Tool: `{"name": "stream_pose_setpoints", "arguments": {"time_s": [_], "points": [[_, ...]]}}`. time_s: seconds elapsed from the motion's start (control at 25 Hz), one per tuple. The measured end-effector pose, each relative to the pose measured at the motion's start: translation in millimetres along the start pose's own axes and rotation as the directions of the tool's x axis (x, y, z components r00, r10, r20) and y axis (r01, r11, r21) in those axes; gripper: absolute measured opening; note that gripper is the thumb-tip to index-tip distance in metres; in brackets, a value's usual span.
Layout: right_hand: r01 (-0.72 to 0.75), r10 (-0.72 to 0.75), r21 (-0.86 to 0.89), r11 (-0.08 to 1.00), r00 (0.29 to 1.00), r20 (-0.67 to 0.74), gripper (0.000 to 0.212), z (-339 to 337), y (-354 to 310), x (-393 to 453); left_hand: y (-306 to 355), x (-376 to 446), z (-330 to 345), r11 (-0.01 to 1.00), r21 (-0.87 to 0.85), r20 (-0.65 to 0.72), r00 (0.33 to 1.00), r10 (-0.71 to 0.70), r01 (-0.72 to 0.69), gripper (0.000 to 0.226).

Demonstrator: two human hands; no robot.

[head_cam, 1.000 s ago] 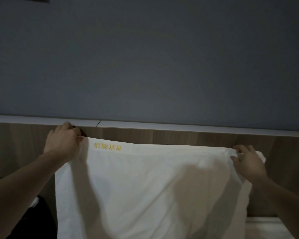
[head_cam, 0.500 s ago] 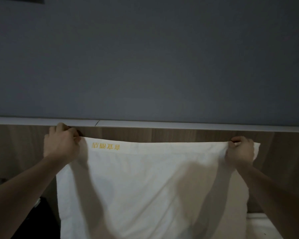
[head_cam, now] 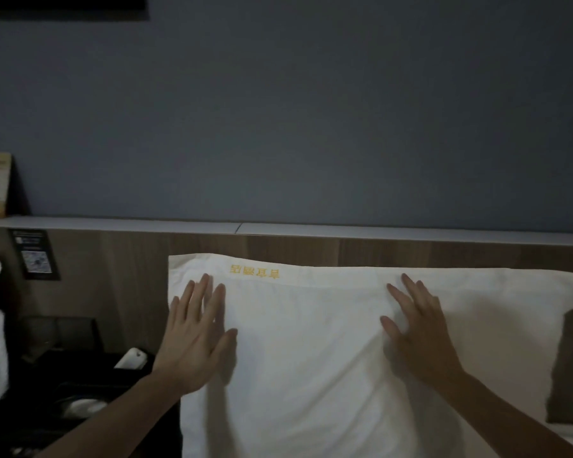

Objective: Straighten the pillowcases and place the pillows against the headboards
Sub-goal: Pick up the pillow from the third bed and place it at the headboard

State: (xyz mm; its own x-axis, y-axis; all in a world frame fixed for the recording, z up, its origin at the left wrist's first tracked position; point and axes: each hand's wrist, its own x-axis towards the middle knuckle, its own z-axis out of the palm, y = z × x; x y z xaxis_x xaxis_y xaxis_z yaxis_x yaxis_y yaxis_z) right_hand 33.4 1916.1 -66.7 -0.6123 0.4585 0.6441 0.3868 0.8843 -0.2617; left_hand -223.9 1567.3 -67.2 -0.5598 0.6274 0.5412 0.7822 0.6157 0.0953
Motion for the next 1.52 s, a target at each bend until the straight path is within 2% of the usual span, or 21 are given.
{"name": "stream_pose_setpoints", "arguments": {"time_s": [0.12, 0.28, 0.4, 0.52, 0.56, 0.64, 0.72, 0.8, 0.88, 0.92, 1.0, 1.04, 1.12, 1.16, 1.28, 1.32, 1.4, 1.44, 1.52], "points": [[-0.030, 0.035, -0.108, 0.994, 0.998, 0.043, 0.074, 13, -7, -1, -6, 10, 2, 0.997, 0.060, 0.121, 0.991, -0.061, 0.054, 0.084], [-0.048, 0.057, -0.173, 0.984, 0.997, 0.049, 0.078, 16, -6, 0, -3, 20, 0, 0.996, 0.036, 0.158, 0.983, -0.091, 0.086, 0.088], [-0.081, 0.079, -0.142, 0.987, 0.997, -0.016, 0.076, 6, 4, -8, -1, 5, 6, 0.974, -0.144, 0.071, 0.984, -0.165, 0.173, 0.093], [-0.255, 0.245, -0.068, 0.964, 0.961, -0.130, 0.074, -9, 39, -53, 2, -30, 19, 0.833, -0.408, 0.049, 0.920, -0.388, 0.373, 0.108], [-0.321, 0.310, -0.044, 0.946, 0.936, -0.166, 0.075, -13, 52, -74, 2, -43, 27, 0.790, -0.448, 0.081, 0.899, -0.430, 0.418, 0.110], [-0.434, 0.427, 0.019, 0.901, 0.875, -0.227, 0.079, -15, 82, -120, 2, -64, 43, 0.754, -0.468, 0.183, 0.885, -0.427, 0.461, 0.107], [-0.616, 0.631, 0.139, 0.776, 0.746, -0.215, 0.092, -14, 107, -157, 1, -76, 56, 0.759, -0.460, 0.269, 0.887, -0.375, 0.461, 0.103], [-0.768, 0.812, 0.290, 0.571, 0.580, -0.063, 0.112, -10, 123, -180, 1, -78, 63, 0.772, -0.454, 0.276, 0.894, -0.353, 0.445, 0.101], [-0.833, 0.865, 0.343, 0.434, 0.491, 0.099, 0.113, -9, 122, -187, 5, -76, 68, 0.770, -0.458, 0.263, 0.896, -0.359, 0.443, 0.098], [-0.846, 0.864, 0.362, 0.392, 0.473, 0.169, 0.107, -9, 120, -187, 7, -75, 71, 0.772, -0.456, 0.266, 0.896, -0.356, 0.442, 0.098], [-0.835, 0.857, 0.438, 0.332, 0.461, 0.230, 0.101, -8, 116, -183, 7, -77, 72, 0.784, -0.439, 0.280, 0.896, -0.345, 0.439, 0.098], [-0.811, 0.861, 0.480, 0.335, 0.471, 0.194, 0.109, -7, 112, -181, 8, -79, 71, 0.795, -0.429, 0.287, 0.899, -0.330, 0.429, 0.098], [-0.758, 0.856, 0.508, 0.409, 0.512, 0.073, 0.129, -3, 103, -174, 11, -82, 68, 0.852, -0.395, 0.239, 0.934, -0.266, 0.344, 0.096], [-0.733, 0.832, 0.501, 0.459, 0.552, 0.046, 0.126, -3, 94, -170, 14, -84, 66, 0.892, -0.360, 0.190, 0.958, -0.217, 0.274, 0.094], [-0.702, 0.765, 0.427, 0.570, 0.643, 0.037, 0.095, 6, 69, -169, 29, -90, 61, 0.946, -0.296, 0.135, 0.986, -0.097, 0.134, 0.084], [-0.713, 0.765, 0.400, 0.576, 0.642, 0.044, 0.094, 11, 64, -173, 33, -93, 60, 0.940, -0.310, 0.158, 0.983, -0.094, 0.140, 0.082], [-0.753, 0.813, 0.404, 0.519, 0.582, 0.039, 0.105, 20, 54, -186, 41, -102, 62, 0.916, -0.352, 0.229, 0.967, -0.113, 0.190, 0.083], [-0.780, 0.839, 0.409, 0.473, 0.541, 0.061, 0.111, 24, 47, -193, 44, -109, 63, 0.907, -0.365, 0.263, 0.958, -0.113, 0.208, 0.086], [-0.816, 0.849, 0.387, 0.429, 0.511, 0.135, 0.111, 33, 31, -203, 49, -128, 66, 0.899, -0.380, 0.328, 0.940, -0.090, 0.219, 0.096]]}}
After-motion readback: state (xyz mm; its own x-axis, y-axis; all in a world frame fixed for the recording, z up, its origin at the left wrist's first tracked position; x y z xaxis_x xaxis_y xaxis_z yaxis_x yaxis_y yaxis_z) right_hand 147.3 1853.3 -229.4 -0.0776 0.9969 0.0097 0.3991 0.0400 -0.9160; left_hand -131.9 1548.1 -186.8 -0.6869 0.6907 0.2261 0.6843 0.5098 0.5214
